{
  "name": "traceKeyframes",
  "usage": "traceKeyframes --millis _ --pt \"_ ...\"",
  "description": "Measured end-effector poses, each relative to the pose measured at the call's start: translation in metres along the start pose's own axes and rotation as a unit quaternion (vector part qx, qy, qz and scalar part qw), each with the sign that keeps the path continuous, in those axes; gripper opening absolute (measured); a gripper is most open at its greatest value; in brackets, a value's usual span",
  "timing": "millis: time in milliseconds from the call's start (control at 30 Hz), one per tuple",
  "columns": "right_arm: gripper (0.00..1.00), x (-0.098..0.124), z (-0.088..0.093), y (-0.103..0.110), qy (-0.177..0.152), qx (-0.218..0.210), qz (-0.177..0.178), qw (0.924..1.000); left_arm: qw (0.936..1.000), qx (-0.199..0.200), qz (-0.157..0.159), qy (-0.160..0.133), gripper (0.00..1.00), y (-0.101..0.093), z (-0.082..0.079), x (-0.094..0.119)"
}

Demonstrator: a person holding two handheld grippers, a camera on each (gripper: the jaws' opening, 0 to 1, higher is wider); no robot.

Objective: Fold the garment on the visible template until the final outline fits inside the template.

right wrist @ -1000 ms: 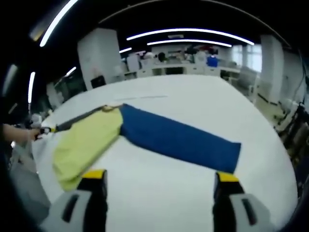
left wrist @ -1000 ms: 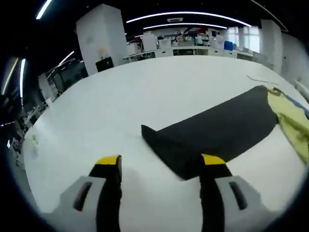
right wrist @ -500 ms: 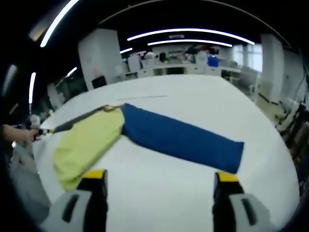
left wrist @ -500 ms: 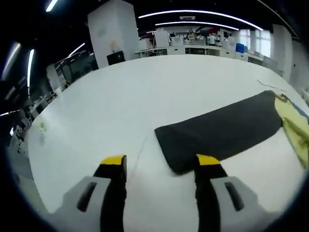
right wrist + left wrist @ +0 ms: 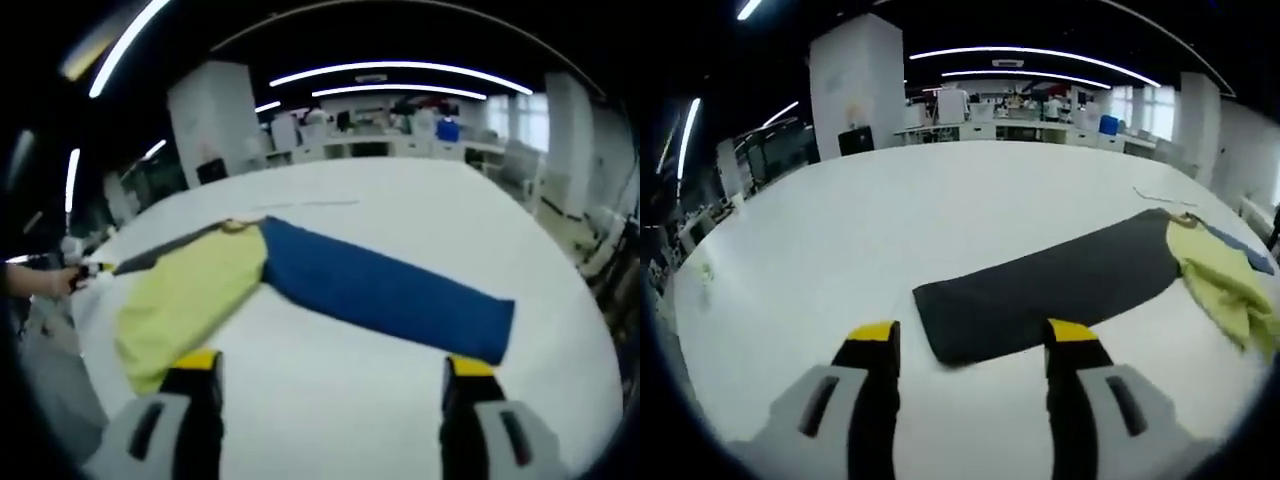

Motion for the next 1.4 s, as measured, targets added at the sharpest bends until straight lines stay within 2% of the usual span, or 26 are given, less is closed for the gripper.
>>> traceKeyframes --millis 167,233,333,467,567,633,700,800,900,967,1100,1133,1167,1333,1400 --pt "0.90 0.002 -0.002 0.007 -0.002 0.013 -0.010 0.9999 0.9987 -0.017 0.047 -0.012 0.54 -0.025 -0.003 0.012" --pt "0.90 0.003 -0.002 0.009 -0.003 0.021 -0.011 0.9997 0.9974 -0.032 0.063 -0.015 0.54 -0.042 -0.006 0.016" --pt "0.90 0.007 -0.002 0.015 -0.003 0.034 -0.019 0.9992 0.9940 -0.038 0.100 -0.022 0.54 -0.063 -0.010 0.022" --pt "0.91 0.007 -0.002 0.020 -0.002 0.042 -0.030 0.9987 0.9894 -0.062 0.129 -0.025 0.54 -0.083 -0.012 0.025" --pt "0.91 0.009 -0.001 0.028 -0.001 0.064 -0.035 0.9973 0.9821 -0.079 0.169 -0.029 0.54 -0.103 -0.016 0.028" --pt "0.90 0.009 -0.002 0.030 -0.001 0.078 -0.036 0.9963 0.9789 -0.095 0.179 -0.028 0.54 -0.111 -0.018 0.031" --pt "0.90 0.010 -0.003 0.033 -0.001 0.089 -0.043 0.9951 0.9715 -0.121 0.203 -0.023 0.54 -0.124 -0.020 0.033" --pt "0.90 0.010 -0.004 0.038 -0.002 0.101 -0.052 0.9935 0.9658 -0.134 0.221 -0.024 0.53 -0.140 -0.023 0.037" --pt "0.90 0.011 -0.004 0.051 0.000 0.120 -0.070 0.9902 0.9556 -0.163 0.244 -0.019 0.52 -0.161 -0.023 0.041" --pt "0.89 0.012 -0.004 0.059 0.001 0.144 -0.083 0.9861 0.9478 -0.177 0.264 -0.019 0.51 -0.176 -0.022 0.043" --pt "0.87 0.018 -0.006 0.081 -0.002 0.187 -0.107 0.9766 0.9370 -0.192 0.291 -0.024 0.48 -0.213 -0.018 0.052" --pt "0.87 0.019 -0.007 0.086 -0.005 0.199 -0.108 0.9740 0.9309 -0.198 0.306 -0.027 0.48 -0.222 -0.018 0.054" --pt "0.87 0.021 -0.007 0.092 -0.004 0.215 -0.113 0.9701 0.9281 -0.204 0.311 -0.027 0.47 -0.220 -0.018 0.053" --pt "0.82 0.030 -0.007 0.121 -0.005 0.282 -0.139 0.9493 0.9146 -0.227 0.333 -0.029 0.46 -0.242 -0.013 0.055" --pt "0.78 0.030 -0.003 0.133 0.004 0.313 -0.153 0.9372 0.9105 -0.231 0.342 -0.025 0.44 -0.250 -0.012 0.055"
Point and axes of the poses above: the point that each gripper's makers call its tool centre point, and the gripper's own axes: x roughly backward along the fingers, y roughly to its left, z roughly out of its underside, the point moved 8 cm from there along x, roughly backward along the fingers, and after that the axes turned 3 degrees about z, right-handed, at the moved point
